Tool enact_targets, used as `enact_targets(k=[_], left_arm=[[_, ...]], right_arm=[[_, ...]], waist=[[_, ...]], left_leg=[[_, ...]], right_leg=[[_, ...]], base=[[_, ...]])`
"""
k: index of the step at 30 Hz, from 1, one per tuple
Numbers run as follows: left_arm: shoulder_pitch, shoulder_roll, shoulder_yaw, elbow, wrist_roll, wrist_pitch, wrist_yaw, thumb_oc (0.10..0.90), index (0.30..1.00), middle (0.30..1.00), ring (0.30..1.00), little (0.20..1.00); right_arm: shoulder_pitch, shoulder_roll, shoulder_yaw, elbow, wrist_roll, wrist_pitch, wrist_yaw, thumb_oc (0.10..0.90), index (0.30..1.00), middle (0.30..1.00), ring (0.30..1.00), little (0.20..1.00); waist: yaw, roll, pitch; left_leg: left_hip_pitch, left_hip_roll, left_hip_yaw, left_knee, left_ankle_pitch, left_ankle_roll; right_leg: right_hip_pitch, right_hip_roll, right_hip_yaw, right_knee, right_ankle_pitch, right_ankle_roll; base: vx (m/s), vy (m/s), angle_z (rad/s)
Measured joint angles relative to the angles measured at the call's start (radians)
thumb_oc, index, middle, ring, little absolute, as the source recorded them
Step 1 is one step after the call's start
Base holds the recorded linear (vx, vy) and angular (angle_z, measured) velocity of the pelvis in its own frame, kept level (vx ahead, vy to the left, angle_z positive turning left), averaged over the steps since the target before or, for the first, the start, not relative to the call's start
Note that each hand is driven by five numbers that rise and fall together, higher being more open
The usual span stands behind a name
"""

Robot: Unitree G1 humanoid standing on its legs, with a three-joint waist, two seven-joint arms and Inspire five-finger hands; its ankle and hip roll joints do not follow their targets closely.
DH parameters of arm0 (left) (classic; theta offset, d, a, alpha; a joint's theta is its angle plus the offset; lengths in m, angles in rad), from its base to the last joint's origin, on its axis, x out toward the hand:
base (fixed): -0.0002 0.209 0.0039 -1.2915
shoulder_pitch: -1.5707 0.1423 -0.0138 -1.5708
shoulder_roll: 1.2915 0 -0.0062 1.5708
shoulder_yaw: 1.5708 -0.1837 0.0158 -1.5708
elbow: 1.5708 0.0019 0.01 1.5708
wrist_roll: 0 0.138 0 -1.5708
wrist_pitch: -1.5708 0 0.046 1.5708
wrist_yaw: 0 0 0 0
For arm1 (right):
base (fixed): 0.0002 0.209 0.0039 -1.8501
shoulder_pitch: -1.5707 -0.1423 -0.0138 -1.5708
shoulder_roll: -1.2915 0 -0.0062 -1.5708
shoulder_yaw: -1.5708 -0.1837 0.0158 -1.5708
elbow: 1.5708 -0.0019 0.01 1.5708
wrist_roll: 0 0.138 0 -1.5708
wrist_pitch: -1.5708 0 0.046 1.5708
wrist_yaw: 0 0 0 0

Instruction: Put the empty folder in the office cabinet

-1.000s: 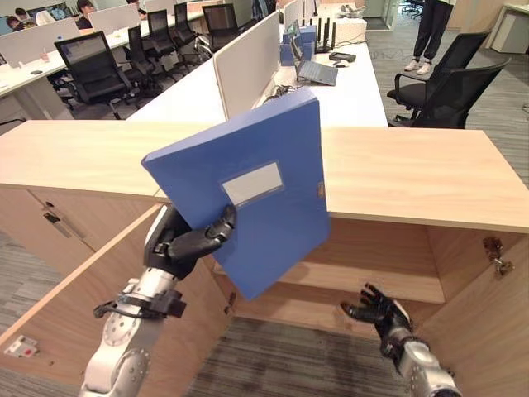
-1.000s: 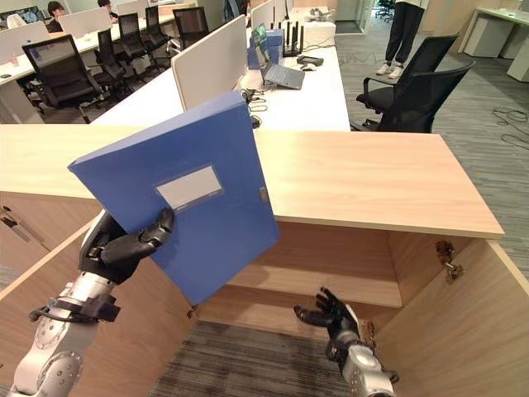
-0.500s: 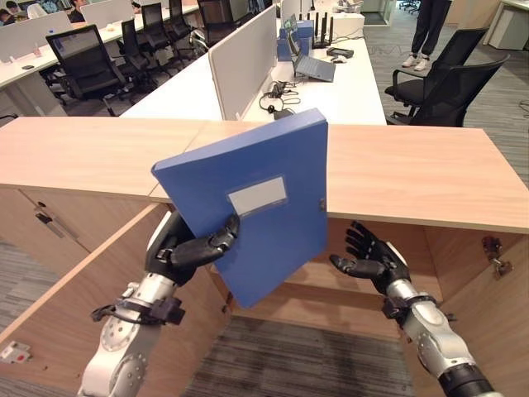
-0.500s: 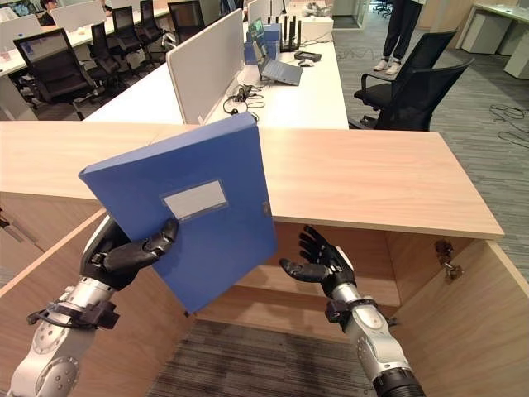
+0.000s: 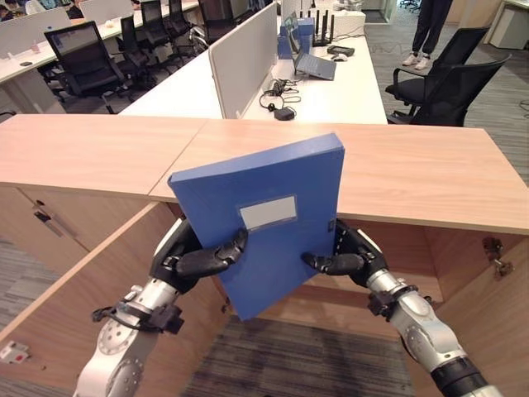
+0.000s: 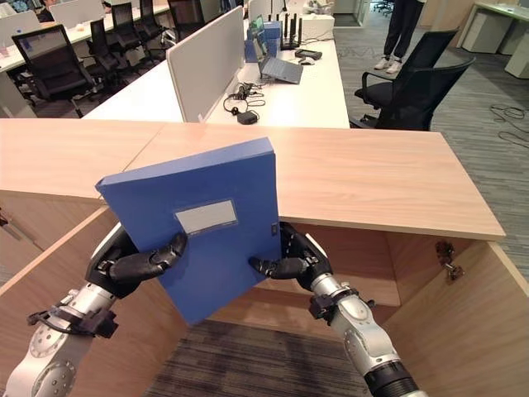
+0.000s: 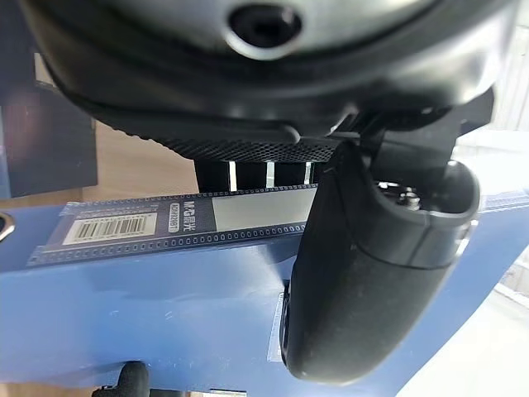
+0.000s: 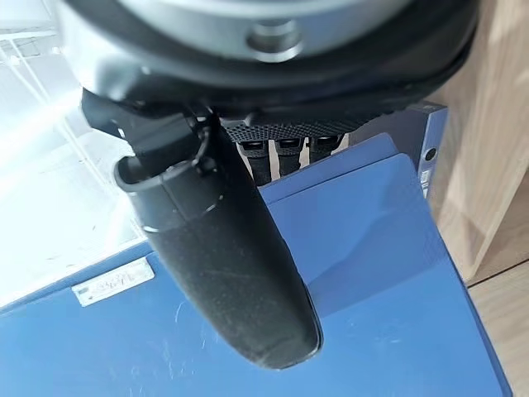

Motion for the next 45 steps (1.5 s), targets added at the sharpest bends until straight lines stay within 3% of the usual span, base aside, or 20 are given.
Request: enact_targets(k=[6, 12, 26, 27, 28, 35, 45], left_arm=[[0.011, 0.049, 0.0, 0.0, -0.001, 0.009, -0.031, 0.4, 0.3, 0.3, 0.3, 0.3], [0.04, 0.15, -0.002, -0.002, -0.012, 0.044, -0.08, 0.4, 0.3, 0.3, 0.3, 0.3], [0.058, 0.193, 0.012, -0.002, -0.031, 0.091, -0.112, 0.4, 0.3, 0.3, 0.3, 0.3], [0.059, 0.193, 0.012, -0.002, -0.031, 0.093, -0.114, 0.4, 0.3, 0.3, 0.3, 0.3], [0.059, 0.192, 0.012, -0.002, -0.032, 0.093, -0.114, 0.4, 0.3, 0.3, 0.3, 0.3], [0.058, 0.173, 0.017, 0.0, -0.05, 0.094, -0.114, 0.4, 0.3, 0.3, 0.3, 0.3], [0.059, 0.056, 0.026, 0.026, -0.053, 0.094, -0.114, 0.4, 0.3, 0.3, 0.3, 0.3]], right_arm=[[0.0, -0.003, 0.023, 0.0, 0.0, 0.013, 0.031, 0.8, 0.9, 0.9, 0.9, 0.9], [0.001, -0.012, 0.055, 0.001, 0.0, 0.023, 0.062, 0.8, 0.9, 0.9, 0.9, 0.9], [0.018, 0.006, 0.09, 0.018, 0.114, 0.055, 0.09, 0.8, 0.9, 0.9, 0.9, 0.9], [0.019, 0.001, 0.093, 0.018, 0.12, 0.057, 0.092, 0.436, 0.354, 0.354, 0.354, 0.354], [0.02, 0.001, 0.093, 0.018, 0.121, 0.057, 0.092, 0.4, 0.3, 0.3, 0.3, 0.3], [0.028, -0.005, 0.1, 0.018, 0.158, 0.057, 0.115, 0.4, 0.3, 0.3, 0.3, 0.3], [0.028, 0.001, 0.102, 0.018, 0.174, 0.061, 0.115, 0.4, 0.3, 0.3, 0.3, 0.3]], waist=[[0.0, -0.004, 0.003], [-0.001, -0.008, 0.004], [0.0, -0.013, 0.003], [0.0, -0.015, 0.003], [-0.001, -0.016, 0.003], [-0.001, -0.019, 0.002], [0.001, -0.022, 0.001]], left_leg=[[0.0, -0.001, 0.001, 0.0, 0.0, 0.0], [0.0, -0.001, 0.001, 0.0, 0.0, 0.0], [0.0, -0.001, 0.023, 0.0, 0.0, 0.0], [0.0, -0.001, 0.023, 0.0, 0.0, 0.0], [0.0, -0.001, 0.023, 0.0, 0.0, 0.0], [0.0, -0.001, 0.023, 0.0, 0.0, 0.0], [0.0, -0.001, 0.026, 0.0, 0.0, 0.0]], right_leg=[[-0.001, -0.001, 0.002, 0.0, 0.001, -0.001], [-0.001, -0.001, 0.002, 0.0, 0.0, 0.0], [-0.011, -0.001, 0.013, 0.0, 0.004, 0.0], [-0.011, -0.001, 0.013, 0.0, 0.003, 0.0], [-0.011, -0.001, 0.013, 0.0, 0.003, 0.0], [-0.01, 0.0, 0.013, 0.0, 0.004, 0.0], [-0.012, 0.001, 0.017, 0.0, 0.006, -0.002]], base=[[0.0, 0.0, 0.0], [0.0, 0.0, 0.0], [-0.01, 0.002, -0.03], [0.0, 0.0, 0.0], [0.0, 0.0, 0.0], [0.0, 0.0, 0.0], [0.0, 0.0, 0.0]])
